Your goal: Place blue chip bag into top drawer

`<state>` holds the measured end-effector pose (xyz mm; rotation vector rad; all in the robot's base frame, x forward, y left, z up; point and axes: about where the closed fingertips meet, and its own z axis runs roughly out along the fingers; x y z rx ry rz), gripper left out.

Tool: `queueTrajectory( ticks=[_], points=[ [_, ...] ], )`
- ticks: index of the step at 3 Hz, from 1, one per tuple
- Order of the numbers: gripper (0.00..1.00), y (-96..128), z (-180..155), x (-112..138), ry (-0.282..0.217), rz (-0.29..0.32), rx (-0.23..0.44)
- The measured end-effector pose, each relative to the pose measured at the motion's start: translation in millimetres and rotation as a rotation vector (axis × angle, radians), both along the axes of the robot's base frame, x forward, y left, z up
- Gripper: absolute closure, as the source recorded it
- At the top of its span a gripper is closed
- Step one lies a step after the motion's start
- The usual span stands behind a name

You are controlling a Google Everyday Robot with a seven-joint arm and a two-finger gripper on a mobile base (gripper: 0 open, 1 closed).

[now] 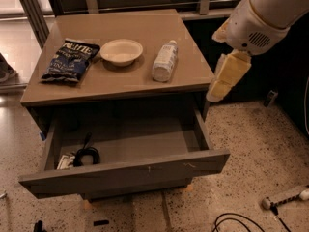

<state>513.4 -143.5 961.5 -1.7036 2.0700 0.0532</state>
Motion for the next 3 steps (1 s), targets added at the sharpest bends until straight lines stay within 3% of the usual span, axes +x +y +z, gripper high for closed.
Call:
queueTrajectory(
  ticks=[1, 3],
  points=[
    [0.46, 44.5, -2.1, 31.3, -0.027, 0.048, 0.095],
    [0.92, 44.6, -2.0, 31.4, -0.027, 0.048, 0.095]
  ],
)
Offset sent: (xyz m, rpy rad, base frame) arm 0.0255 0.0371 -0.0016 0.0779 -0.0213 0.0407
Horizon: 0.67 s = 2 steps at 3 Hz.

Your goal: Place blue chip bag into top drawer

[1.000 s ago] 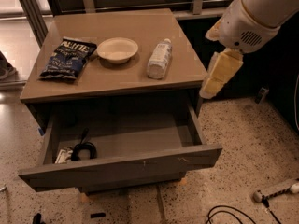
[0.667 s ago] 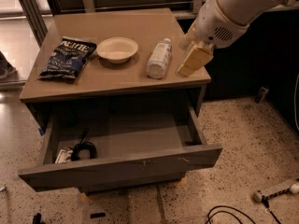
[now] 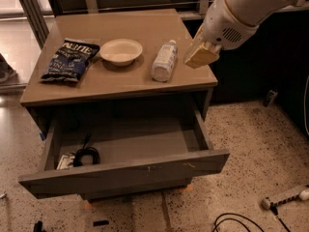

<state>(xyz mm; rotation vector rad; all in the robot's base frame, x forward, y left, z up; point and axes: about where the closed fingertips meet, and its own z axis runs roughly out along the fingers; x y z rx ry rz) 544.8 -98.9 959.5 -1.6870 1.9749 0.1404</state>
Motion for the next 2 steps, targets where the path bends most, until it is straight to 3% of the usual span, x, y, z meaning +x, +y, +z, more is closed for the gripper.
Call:
queueTrajectory(
  ticks=[1, 2],
  points=[
    [1.00, 21.2, 10.9, 20.5, -0.069, 0.008, 0.039],
    [1.00, 71.9, 27.1, 60.9, -0.166, 0.058, 0.132]
  ],
)
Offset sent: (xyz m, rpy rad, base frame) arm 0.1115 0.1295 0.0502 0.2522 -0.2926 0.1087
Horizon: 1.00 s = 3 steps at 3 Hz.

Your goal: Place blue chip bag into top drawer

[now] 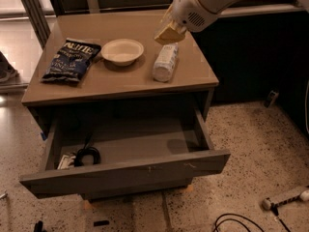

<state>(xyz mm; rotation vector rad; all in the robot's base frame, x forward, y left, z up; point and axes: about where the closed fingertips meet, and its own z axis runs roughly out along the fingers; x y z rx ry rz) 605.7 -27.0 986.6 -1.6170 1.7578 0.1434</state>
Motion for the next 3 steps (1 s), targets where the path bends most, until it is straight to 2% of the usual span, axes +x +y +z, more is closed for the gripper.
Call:
queueTrajectory(
  ticks=[1, 2, 3],
  points=[
    [1.00, 65.8, 10.5, 38.7, -0.050, 0.094, 0.075],
    [1.00, 148.3, 18.8, 73.4, -0.075, 0.210, 0.153],
    [1.00, 147.4, 13.1, 71.9, -0.071, 0.207, 0.149]
  ],
)
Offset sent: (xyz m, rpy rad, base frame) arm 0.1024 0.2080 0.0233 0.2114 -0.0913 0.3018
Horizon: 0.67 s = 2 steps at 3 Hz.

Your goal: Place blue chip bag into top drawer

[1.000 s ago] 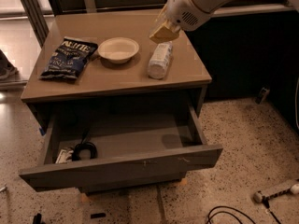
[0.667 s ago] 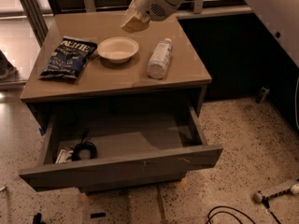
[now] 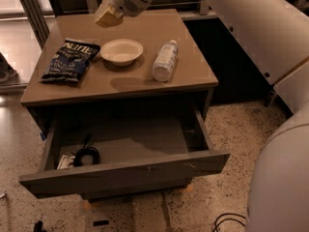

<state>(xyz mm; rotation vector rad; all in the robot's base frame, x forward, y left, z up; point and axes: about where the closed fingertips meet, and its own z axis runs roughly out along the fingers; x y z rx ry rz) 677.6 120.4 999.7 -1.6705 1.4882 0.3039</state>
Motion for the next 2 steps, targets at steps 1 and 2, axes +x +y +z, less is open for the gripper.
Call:
queueTrajectory(
  ticks=[1, 2],
  points=[
    [1.00, 26.0, -19.4, 2.3, 0.008, 0.057, 0.007],
    [0.81, 58.4, -40.2, 7.3, 0.022, 0.135, -0.007]
  ],
)
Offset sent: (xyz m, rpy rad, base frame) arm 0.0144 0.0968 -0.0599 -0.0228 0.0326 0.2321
